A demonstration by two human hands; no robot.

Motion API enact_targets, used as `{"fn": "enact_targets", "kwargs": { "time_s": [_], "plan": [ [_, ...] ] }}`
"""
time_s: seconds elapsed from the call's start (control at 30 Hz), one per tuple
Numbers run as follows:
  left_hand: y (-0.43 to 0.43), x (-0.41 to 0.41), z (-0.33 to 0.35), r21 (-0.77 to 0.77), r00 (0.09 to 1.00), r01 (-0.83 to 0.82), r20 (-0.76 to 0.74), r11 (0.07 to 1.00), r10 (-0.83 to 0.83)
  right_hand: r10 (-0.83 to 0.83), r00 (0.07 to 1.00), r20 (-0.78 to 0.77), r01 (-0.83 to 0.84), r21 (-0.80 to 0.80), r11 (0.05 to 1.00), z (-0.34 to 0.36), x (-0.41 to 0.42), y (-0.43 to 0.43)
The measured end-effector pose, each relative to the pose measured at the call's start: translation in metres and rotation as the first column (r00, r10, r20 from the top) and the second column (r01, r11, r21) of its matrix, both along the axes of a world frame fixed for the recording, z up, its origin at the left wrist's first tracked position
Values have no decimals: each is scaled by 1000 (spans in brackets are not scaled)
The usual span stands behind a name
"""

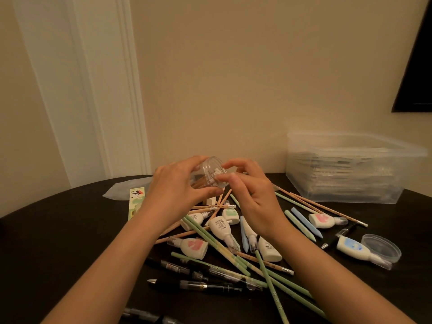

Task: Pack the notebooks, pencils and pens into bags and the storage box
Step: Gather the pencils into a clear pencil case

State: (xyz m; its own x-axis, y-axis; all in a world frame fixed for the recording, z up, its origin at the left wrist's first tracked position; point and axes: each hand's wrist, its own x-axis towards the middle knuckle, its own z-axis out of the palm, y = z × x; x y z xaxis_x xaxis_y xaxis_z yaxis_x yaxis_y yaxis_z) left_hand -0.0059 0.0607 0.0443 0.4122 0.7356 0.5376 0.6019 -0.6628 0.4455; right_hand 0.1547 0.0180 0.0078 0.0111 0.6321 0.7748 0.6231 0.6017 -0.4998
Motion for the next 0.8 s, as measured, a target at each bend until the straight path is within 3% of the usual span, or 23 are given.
{"fn": "enact_targets", "kwargs": {
  "time_s": [0.07, 0.13, 0.23, 0.33, 0.4, 0.47, 0.53, 0.63, 0.8],
  "plan": [
    [0, 1, 0, 3, 1000, -10, -11, 1000, 10, 37, 999, -21, -38, -35, 999, 2, 3, 0],
    [-1, 2, 0, 16, 1000, -20, -24, 1000, 20, 54, 989, -138, -65, -75, 995, 7, 9, 1],
    [-1, 3, -1, 40, 996, -24, -83, 999, 27, -60, 963, -263, 35, -99, 994, 15, 30, 3],
    [0, 4, -3, 72, 982, -36, -181, 997, 48, -189, 934, -303, 119, -237, 964, 14, 57, 5],
    [2, 5, -3, 79, 977, -33, -208, 996, 49, -302, 932, -200, 208, -386, 899, 9, 73, 5],
    [2, 5, -2, 75, 977, -32, -210, 997, 47, -358, 931, 68, 332, -561, 758, -2, 87, 9],
    [3, 5, -2, 72, 978, -28, -203, 997, 43, -303, 886, 350, 463, -673, 577, -15, 95, 14],
    [4, 4, -2, 73, 978, -31, -206, 997, 45, -240, 792, 562, 608, -687, 398, -27, 98, 21],
    [6, 2, -3, 77, 977, -40, -206, 996, 55, -157, 697, 700, 711, -648, 272, -27, 94, 30]
  ]
}}
